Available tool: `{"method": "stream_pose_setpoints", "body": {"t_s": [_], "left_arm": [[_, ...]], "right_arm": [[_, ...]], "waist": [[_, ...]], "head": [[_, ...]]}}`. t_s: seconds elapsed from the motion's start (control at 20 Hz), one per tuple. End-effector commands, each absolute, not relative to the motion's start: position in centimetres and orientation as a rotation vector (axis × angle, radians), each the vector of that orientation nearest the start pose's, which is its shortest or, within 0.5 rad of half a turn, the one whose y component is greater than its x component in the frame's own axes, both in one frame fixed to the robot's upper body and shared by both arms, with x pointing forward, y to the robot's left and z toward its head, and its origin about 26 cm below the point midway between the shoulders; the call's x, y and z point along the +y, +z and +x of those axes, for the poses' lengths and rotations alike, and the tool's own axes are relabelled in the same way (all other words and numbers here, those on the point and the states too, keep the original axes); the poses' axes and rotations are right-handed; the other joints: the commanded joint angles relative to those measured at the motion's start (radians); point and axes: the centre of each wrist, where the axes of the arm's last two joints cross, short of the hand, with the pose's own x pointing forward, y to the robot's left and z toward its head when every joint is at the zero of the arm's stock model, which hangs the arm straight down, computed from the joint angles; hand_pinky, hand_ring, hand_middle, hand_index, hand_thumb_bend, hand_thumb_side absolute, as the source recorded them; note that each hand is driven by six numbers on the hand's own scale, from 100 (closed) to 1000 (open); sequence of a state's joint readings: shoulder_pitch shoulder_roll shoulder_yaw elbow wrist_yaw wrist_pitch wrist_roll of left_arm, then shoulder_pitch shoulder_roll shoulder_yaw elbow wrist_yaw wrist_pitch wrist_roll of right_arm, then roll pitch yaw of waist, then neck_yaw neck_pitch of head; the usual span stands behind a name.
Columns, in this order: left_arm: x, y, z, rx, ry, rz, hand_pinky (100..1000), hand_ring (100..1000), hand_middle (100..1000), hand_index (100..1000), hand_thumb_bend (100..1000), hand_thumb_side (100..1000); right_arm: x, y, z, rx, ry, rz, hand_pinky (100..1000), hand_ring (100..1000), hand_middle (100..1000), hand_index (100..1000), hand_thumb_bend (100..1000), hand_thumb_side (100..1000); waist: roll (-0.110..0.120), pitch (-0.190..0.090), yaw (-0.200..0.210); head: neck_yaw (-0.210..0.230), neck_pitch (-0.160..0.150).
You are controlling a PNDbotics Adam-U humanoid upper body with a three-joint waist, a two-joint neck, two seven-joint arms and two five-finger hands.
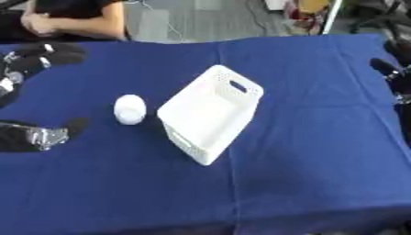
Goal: Pick up objects on the table and place them in the box.
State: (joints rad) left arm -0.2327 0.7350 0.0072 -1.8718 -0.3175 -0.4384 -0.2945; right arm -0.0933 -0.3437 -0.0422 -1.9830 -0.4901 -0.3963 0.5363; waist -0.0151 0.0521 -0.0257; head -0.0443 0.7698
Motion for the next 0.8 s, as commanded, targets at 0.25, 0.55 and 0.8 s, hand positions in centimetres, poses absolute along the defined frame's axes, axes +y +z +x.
{"method": "stream_pose_setpoints", "body": {"t_s": [0.25, 0.55, 0.8], "left_arm": [[34.2, 21.4, 32.6, -2.019, -1.556, 0.58, 804, 842, 876, 928, 561, 565], [33.9, 20.7, 34.2, -1.966, -1.604, 0.548, 801, 841, 876, 928, 549, 569], [34.0, 20.2, 35.3, -1.922, -1.631, 0.531, 798, 838, 875, 928, 549, 598]], "right_arm": [[-29.6, 15.3, 27.5, -2.409, 0.667, 0.506, 946, 994, 887, 1000, 188, 585], [-29.5, 15.3, 27.5, -2.41, 0.671, 0.51, 946, 994, 887, 1000, 189, 583], [-29.5, 15.3, 27.5, -2.41, 0.673, 0.514, 946, 994, 887, 1000, 189, 586]], "waist": [[0.001, -0.013, -0.004], [-0.002, -0.014, -0.004], [-0.003, -0.015, -0.003]], "head": [[-0.005, 0.0], [-0.004, 0.0], [-0.003, 0.0]]}}
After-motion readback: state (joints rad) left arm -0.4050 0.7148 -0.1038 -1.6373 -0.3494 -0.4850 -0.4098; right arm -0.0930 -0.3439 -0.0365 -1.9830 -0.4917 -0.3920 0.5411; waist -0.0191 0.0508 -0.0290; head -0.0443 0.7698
